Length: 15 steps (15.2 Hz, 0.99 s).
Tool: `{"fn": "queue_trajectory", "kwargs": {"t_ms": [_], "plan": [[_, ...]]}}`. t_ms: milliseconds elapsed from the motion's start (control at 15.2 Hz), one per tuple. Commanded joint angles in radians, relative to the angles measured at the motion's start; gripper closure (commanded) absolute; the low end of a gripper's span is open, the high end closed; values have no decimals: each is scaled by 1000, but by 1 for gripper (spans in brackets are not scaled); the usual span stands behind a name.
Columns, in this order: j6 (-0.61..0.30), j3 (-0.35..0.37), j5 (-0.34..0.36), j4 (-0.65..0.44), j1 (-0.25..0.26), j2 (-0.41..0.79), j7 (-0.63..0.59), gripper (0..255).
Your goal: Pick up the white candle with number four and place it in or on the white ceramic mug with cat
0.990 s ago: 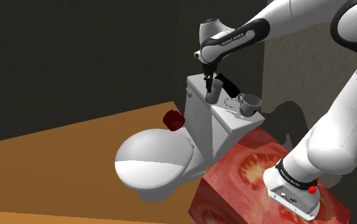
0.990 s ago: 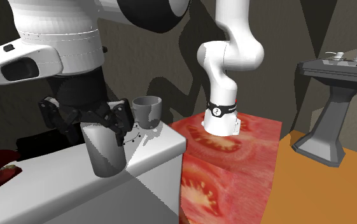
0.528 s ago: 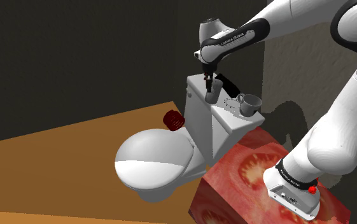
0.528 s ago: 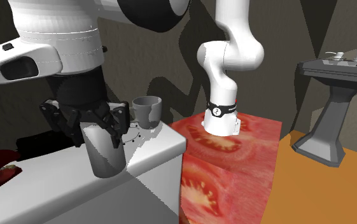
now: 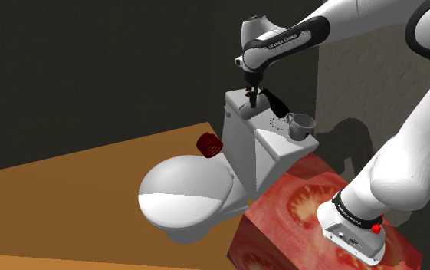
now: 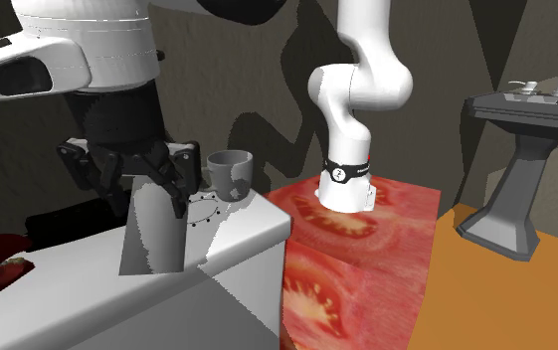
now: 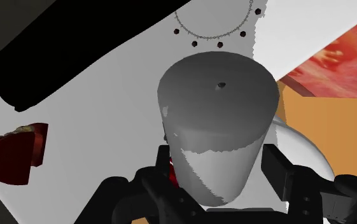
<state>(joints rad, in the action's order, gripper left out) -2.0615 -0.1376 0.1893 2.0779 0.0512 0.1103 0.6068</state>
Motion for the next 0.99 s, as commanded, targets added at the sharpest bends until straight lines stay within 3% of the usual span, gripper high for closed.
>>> {"fn": "queue_trajectory", "kwargs": {"t_ms": [0,924], "plan": [[26,1,-1,-16,1,-11,3,255],[203,4,-5,-129,5,-76,28,255]]}}
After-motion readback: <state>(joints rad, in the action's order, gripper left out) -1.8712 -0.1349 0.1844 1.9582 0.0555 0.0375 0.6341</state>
